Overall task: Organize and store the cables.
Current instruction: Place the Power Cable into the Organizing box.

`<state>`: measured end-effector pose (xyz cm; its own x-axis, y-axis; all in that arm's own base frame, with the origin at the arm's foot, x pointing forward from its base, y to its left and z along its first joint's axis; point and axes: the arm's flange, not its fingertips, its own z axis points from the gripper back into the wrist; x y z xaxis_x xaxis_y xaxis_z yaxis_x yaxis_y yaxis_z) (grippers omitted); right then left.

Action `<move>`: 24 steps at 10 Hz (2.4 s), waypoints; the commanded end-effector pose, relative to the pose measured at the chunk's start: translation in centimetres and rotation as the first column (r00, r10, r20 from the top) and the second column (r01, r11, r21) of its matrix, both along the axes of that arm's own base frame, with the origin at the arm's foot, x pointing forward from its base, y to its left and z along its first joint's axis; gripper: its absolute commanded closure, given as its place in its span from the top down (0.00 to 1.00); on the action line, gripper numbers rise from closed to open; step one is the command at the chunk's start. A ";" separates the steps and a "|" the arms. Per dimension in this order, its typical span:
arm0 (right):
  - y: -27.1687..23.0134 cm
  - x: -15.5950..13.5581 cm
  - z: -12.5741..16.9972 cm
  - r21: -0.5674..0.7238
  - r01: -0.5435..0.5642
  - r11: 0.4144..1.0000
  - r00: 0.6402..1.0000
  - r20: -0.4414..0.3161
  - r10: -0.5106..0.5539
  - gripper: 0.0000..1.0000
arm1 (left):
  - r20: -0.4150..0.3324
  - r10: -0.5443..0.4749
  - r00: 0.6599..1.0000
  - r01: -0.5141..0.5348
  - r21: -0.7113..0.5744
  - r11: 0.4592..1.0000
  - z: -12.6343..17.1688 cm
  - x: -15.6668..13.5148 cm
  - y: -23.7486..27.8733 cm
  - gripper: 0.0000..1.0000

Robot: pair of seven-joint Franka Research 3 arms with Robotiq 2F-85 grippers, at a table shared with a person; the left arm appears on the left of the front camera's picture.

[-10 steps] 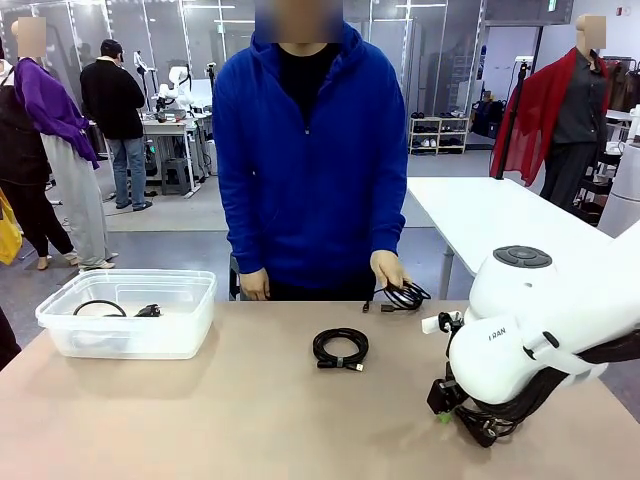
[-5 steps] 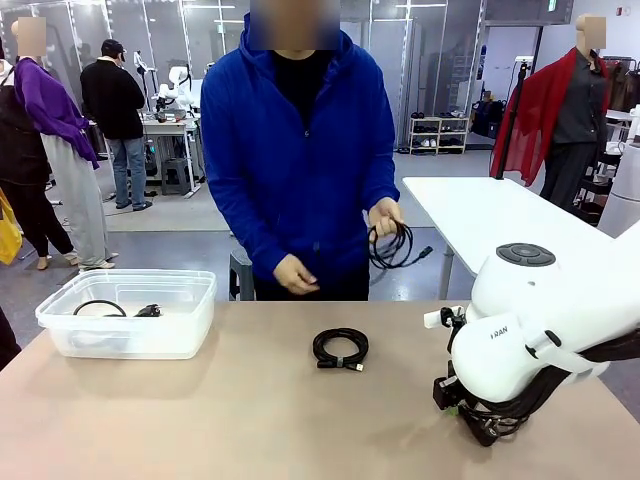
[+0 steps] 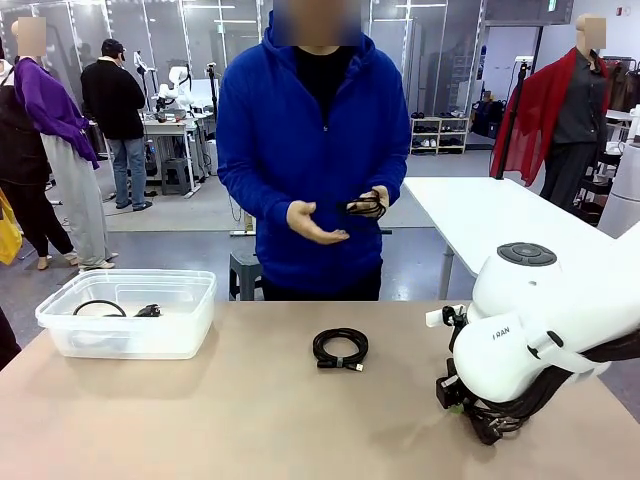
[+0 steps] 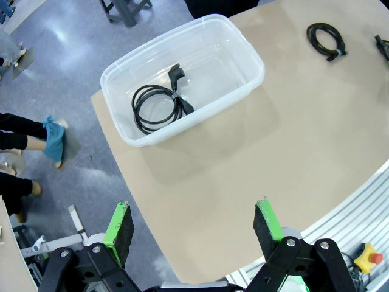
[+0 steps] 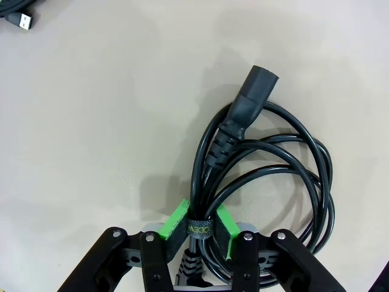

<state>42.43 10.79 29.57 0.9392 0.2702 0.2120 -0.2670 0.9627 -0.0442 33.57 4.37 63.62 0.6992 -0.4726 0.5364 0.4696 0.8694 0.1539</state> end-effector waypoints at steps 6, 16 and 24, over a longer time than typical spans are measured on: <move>0.9 -4.3 5.3 -0.020 0.022 1.000 0.999 0.042 -0.022 0.07 | 0.002 -0.007 1.000 0.007 0.002 1.000 -0.1 -0.1 0.1 1.00; 14.8 -2.2 13.5 0.002 0.128 0.992 0.989 -0.075 -0.127 0.07 | 0.002 -0.007 1.000 0.007 0.002 1.000 -0.1 -0.1 0.1 1.00; 24.9 -1.9 8.9 0.023 0.246 0.969 0.960 -0.143 -0.240 0.07 | 0.002 -0.007 1.000 0.007 0.002 1.000 -0.1 -0.1 0.1 1.00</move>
<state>39.99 34.06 38.78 0.9966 0.0630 0.0539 -0.0649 0.9973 0.0344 33.57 4.36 63.62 0.6990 -0.4728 0.5365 0.4700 0.8692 0.1535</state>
